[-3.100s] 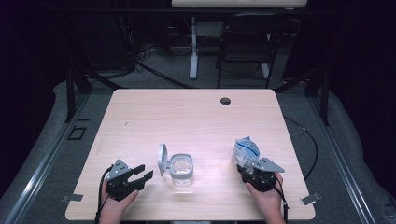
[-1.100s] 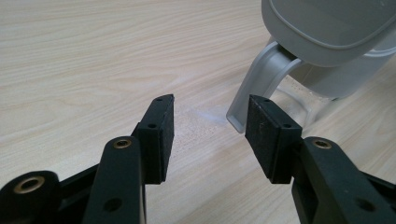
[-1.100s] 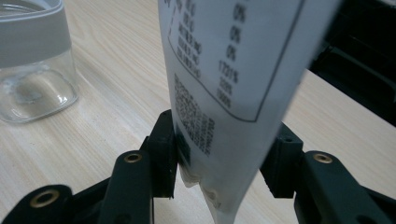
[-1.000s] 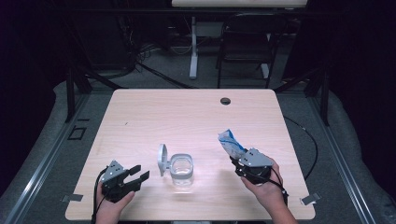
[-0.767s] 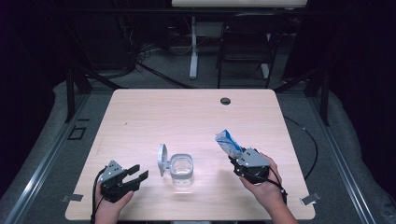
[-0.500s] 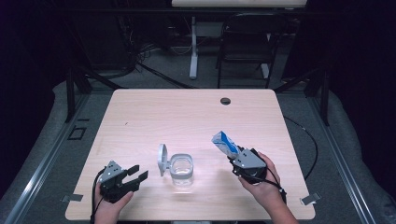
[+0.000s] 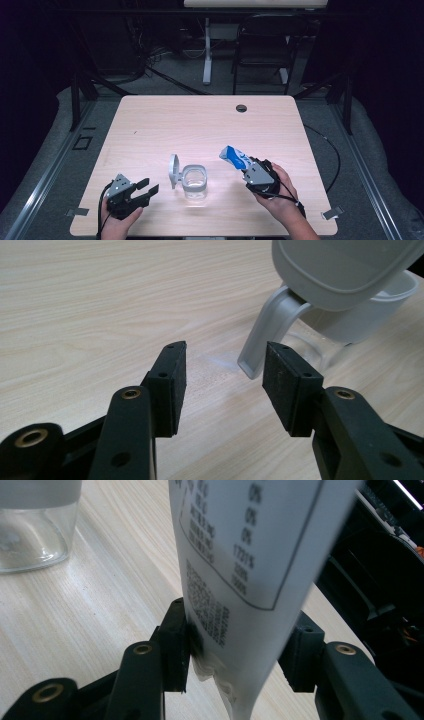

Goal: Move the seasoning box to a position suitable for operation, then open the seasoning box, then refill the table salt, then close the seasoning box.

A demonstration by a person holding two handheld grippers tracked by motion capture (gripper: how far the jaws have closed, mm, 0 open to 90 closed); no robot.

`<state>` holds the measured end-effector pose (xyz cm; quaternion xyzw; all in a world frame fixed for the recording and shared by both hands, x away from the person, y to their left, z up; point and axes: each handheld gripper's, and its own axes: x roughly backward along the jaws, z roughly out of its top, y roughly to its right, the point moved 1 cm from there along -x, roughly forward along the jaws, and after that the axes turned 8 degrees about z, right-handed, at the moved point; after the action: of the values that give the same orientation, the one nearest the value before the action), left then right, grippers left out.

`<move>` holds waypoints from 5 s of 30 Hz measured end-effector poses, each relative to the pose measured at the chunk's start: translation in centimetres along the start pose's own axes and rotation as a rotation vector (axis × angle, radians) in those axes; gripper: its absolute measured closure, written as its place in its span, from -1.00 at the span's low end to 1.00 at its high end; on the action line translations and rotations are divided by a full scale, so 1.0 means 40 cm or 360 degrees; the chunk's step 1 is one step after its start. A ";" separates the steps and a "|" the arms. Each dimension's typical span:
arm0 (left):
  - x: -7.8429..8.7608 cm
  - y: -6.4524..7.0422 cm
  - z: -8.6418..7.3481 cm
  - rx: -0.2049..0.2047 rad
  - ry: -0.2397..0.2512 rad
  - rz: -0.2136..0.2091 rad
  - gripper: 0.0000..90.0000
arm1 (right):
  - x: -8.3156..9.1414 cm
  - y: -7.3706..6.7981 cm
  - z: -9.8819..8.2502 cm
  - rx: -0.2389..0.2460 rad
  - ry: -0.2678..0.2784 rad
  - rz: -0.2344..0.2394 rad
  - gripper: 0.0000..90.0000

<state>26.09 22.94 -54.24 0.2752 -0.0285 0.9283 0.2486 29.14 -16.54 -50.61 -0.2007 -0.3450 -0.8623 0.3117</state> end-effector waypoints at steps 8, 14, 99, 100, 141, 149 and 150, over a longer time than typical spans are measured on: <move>0.034 0.006 0.002 0.0011 0.0024 0.0030 0.17 | -0.004 -0.011 0.012 0.0013 0.0012 0.0003 0.20; 0.047 -0.002 0.004 0.0006 0.0018 0.0037 0.17 | -0.005 -0.017 0.019 0.0019 0.0015 0.0008 0.20; 0.035 -0.026 -0.013 0.0030 0.0033 0.0013 0.17 | -0.059 -0.056 0.063 0.0684 -0.0255 -0.0230 0.20; 0.038 -0.027 -0.012 0.0027 0.0019 0.0012 0.17 | -0.063 -0.057 0.061 0.0674 -0.0219 -0.0225 0.21; 0.038 -0.028 -0.014 0.0042 0.0028 0.0011 0.17 | -0.080 -0.103 0.077 0.1073 -0.0337 -0.0322 0.22; 0.034 -0.026 -0.015 0.0035 0.0027 0.0006 0.17 | -0.083 -0.103 0.075 0.1085 -0.0344 -0.0315 0.22; 0.033 -0.025 -0.015 0.0039 0.0036 0.0008 0.17 | -0.081 -0.102 0.077 0.1097 -0.0367 -0.0322 0.22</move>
<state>25.31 24.52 -54.15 0.2677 -0.0150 0.9322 0.2432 29.15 -10.72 -52.27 -0.1445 -0.6658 -0.6938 0.2333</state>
